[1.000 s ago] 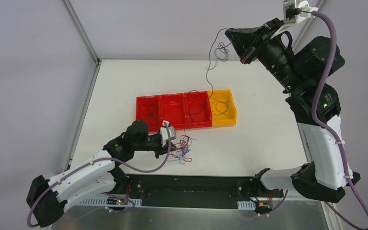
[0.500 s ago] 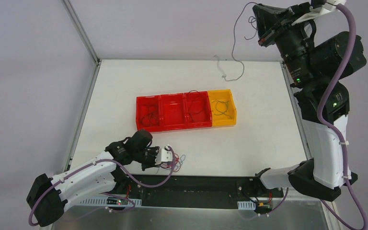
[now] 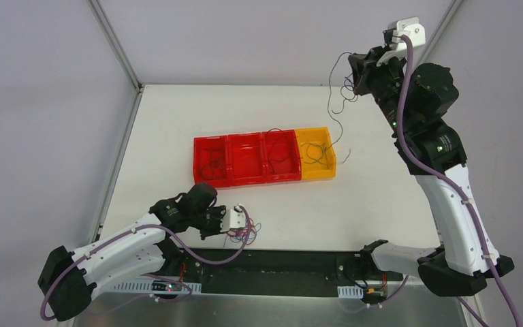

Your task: Untangle the cables

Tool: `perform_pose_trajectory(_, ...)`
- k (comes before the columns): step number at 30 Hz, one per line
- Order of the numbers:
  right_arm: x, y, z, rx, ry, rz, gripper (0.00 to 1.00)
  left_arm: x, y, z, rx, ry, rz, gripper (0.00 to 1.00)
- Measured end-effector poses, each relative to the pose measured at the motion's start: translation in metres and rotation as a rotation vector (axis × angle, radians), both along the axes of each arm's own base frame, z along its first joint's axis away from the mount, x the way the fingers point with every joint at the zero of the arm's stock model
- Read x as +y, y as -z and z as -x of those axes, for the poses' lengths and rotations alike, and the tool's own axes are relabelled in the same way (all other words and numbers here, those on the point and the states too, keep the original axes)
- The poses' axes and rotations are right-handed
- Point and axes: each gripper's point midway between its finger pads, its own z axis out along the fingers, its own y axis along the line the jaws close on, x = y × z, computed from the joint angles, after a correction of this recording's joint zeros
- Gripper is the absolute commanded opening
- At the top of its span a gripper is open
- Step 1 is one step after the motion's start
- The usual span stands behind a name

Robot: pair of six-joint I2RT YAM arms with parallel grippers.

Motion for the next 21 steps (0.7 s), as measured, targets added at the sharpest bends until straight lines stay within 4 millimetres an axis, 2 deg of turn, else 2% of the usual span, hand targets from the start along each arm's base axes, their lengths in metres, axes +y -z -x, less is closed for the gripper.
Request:
perform_pose_trajectory(3,-0.001,0.015,-0.004,0.048,0.004,0.009,0.00,-0.001,-0.003,-0.003,-0.004,-0.018,0.003,0.00)
perform_pose_trajectory(7,0.010,0.014,0.004,0.059,-0.074,-0.019,0.00,-0.002,-0.006,-0.003,-0.004,-0.033,0.014,0.00)
perform_pose_trajectory(15,0.054,0.002,0.025,0.103,-0.331,-0.130,0.00,-0.001,-0.009,-0.003,-0.015,-0.035,0.025,0.00)
perform_pose_trajectory(21,0.089,0.001,0.011,0.158,-0.453,-0.195,0.00,0.000,-0.008,-0.001,-0.008,-0.035,0.017,0.00)
